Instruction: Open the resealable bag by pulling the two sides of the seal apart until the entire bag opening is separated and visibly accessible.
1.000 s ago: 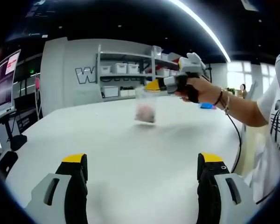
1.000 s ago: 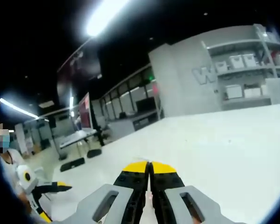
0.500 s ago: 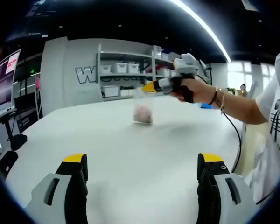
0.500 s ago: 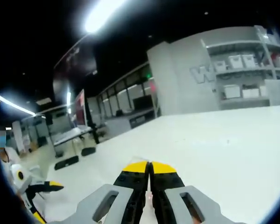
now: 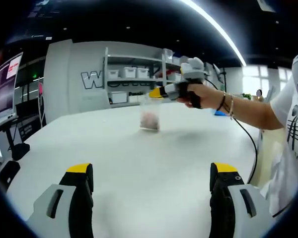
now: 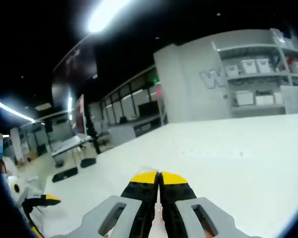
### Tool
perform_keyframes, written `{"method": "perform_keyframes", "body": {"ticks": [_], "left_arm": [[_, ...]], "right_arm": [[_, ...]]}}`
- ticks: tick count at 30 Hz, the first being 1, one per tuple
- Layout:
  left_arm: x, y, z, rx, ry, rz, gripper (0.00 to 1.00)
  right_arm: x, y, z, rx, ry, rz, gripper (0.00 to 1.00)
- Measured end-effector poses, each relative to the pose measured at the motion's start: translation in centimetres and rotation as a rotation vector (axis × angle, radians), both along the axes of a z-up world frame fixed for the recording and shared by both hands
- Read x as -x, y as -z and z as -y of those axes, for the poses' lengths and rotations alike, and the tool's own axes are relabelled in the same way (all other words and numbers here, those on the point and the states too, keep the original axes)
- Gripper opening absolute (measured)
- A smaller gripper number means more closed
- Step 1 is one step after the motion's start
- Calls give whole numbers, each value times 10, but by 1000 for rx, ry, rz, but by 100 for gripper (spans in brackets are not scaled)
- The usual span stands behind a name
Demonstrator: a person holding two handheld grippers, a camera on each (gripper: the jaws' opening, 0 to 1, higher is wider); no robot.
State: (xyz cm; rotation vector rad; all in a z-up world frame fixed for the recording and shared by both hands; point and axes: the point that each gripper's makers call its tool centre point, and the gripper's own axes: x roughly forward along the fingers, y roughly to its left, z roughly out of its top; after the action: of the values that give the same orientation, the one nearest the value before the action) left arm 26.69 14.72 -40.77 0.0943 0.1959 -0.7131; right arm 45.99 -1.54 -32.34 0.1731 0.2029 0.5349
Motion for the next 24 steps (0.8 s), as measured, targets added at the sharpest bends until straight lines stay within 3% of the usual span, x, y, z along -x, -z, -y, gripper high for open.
{"method": "perform_keyframes", "body": {"ticks": [24], "left_arm": [[-3,1,-6,7,-10,0,96]], "right_arm": [[-30,4,0,10,42,-14,0]]}}
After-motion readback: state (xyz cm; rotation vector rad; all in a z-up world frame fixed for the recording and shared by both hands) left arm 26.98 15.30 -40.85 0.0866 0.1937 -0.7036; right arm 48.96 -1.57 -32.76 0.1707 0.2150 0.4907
